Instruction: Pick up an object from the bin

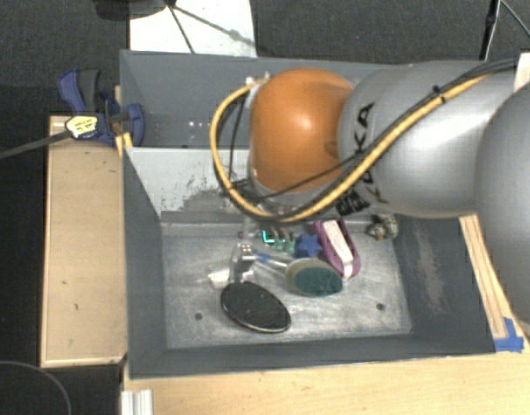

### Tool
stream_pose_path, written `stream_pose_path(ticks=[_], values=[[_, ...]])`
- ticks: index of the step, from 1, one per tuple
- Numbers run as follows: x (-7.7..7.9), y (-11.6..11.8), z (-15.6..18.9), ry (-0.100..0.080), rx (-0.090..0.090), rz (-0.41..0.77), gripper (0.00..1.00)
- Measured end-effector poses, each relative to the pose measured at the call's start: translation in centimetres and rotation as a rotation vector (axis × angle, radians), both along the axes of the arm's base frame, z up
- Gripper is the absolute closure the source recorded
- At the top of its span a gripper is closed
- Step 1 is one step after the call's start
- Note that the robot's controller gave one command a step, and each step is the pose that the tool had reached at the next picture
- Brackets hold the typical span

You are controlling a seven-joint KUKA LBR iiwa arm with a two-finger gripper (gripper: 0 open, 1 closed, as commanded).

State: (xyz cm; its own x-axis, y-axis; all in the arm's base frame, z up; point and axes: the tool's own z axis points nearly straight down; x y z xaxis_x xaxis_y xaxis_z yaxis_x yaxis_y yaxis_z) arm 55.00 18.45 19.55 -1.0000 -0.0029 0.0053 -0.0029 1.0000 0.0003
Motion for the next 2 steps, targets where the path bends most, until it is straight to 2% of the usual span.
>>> stream_pose_path(ticks=[1, 2], values=[[-4.90, -2.30, -11.79, 0.002, 0.005, 0.125, 0.00], [-4.70, -2.43, -11.72, -0.003, 0.004, 0.118, 1.00]])
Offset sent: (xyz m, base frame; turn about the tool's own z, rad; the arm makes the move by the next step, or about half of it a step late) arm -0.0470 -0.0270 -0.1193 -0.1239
